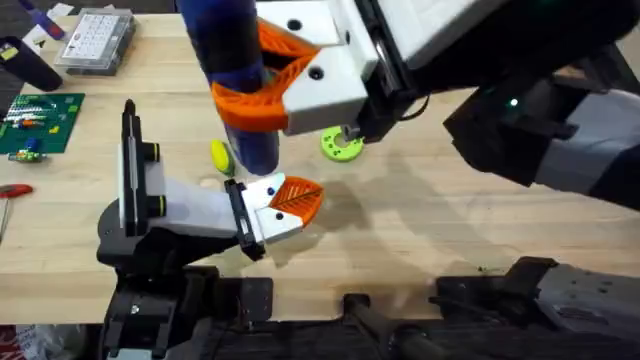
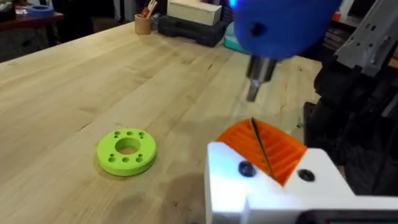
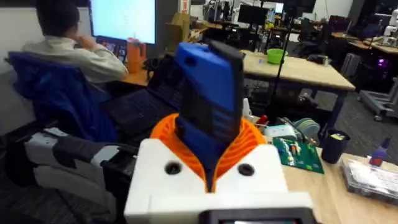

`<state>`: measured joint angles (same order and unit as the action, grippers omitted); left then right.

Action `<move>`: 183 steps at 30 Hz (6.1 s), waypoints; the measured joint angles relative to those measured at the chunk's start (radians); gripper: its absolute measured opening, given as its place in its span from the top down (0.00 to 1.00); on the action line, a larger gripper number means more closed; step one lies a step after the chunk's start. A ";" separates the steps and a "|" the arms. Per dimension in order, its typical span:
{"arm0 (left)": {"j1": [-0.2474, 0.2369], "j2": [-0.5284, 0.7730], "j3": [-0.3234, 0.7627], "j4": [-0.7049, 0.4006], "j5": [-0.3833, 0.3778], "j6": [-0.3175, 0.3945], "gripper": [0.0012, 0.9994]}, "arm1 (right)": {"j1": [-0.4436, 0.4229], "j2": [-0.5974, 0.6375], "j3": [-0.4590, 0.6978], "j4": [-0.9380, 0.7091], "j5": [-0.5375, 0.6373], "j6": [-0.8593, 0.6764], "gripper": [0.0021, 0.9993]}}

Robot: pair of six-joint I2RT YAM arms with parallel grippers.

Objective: Pick up the gripper from the table and insert it into the empty holder that is missing its gripper. Then pick up a screw, insert it into the mounting hole, and use the screwdriver to tighten it. Finally, clean up the table by picking up the vegetable and placing it into the bucket.

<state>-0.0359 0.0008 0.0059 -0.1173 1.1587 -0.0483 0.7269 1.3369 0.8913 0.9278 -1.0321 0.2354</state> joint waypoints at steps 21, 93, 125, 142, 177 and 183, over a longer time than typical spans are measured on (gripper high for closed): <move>0.000 0.000 0.000 0.000 0.000 0.000 1.00 | 0.003 0.021 -0.043 0.026 -0.005 0.045 0.99; 0.000 0.000 0.000 0.000 0.000 0.000 1.00 | 0.022 0.068 -0.045 0.019 -0.014 0.001 0.99; 0.000 0.000 0.000 0.000 0.000 0.000 1.00 | 0.023 0.068 -0.045 -0.001 -0.017 -0.012 0.99; 0.000 0.000 0.000 0.000 0.000 0.000 1.00 | 0.023 0.068 -0.045 -0.020 -0.017 -0.042 0.99; 0.000 0.000 0.000 0.000 -0.001 0.004 1.00 | 0.021 0.068 -0.046 -0.011 -0.026 -0.036 0.99; 0.000 0.000 0.001 0.001 0.000 0.014 1.00 | -0.015 0.079 -0.019 -0.020 -0.101 -0.004 0.99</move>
<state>-0.0360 0.0008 0.0067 -0.1163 1.1589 -0.0338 0.7114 1.4160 0.8723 0.9077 -1.1332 0.2311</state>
